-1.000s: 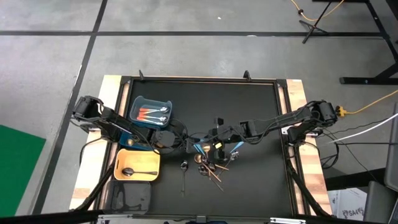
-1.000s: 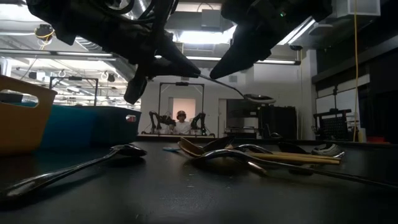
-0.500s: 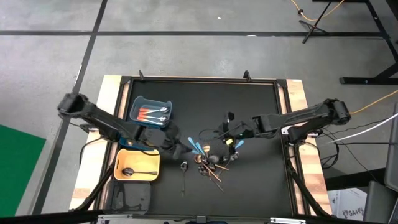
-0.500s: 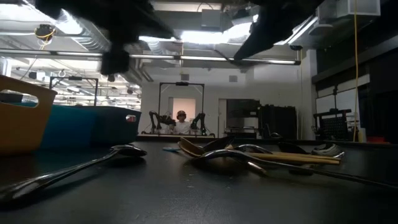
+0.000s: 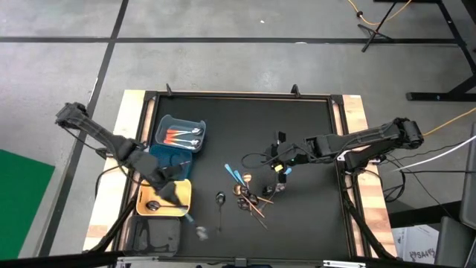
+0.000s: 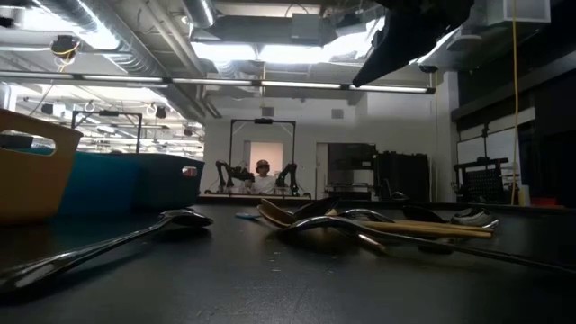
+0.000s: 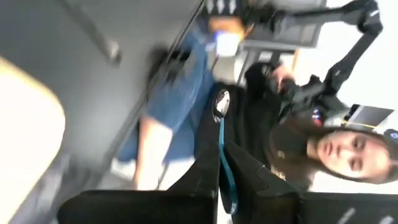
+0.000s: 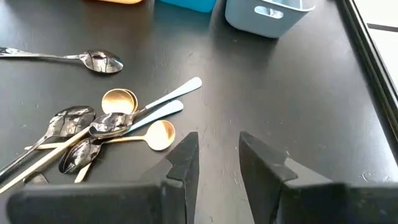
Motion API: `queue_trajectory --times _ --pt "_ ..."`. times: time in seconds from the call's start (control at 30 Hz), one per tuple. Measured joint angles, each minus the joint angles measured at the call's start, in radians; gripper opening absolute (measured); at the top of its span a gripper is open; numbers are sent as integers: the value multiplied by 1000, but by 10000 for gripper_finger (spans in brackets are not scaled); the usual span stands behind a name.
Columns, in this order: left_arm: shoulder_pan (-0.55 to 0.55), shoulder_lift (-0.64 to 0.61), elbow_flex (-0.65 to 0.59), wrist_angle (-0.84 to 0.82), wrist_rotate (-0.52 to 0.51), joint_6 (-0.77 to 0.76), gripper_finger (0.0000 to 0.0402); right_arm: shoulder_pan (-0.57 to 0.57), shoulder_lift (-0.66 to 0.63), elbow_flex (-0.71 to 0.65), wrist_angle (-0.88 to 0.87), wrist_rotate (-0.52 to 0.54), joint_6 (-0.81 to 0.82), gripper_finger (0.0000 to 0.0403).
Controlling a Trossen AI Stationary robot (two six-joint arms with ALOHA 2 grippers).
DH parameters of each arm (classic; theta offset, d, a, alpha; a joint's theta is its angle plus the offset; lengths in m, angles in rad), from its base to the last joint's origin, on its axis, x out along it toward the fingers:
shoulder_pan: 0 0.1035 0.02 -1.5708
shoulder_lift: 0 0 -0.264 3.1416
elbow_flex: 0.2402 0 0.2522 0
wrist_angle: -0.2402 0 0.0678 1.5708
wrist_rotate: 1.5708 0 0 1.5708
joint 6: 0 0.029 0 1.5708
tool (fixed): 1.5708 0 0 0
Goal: Sort silverware by color (type)
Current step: Put the blue spoon into the black bin
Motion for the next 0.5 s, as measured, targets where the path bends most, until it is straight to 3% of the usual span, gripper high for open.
queue_trajectory --times 0.3,0.5 --pt "-153 -166 0 -304 31 -285 3 0 0 0 0 0 0 103" --pt "-228 -192 0 -445 71 -447 3 0 0 0 1 0 0 103"
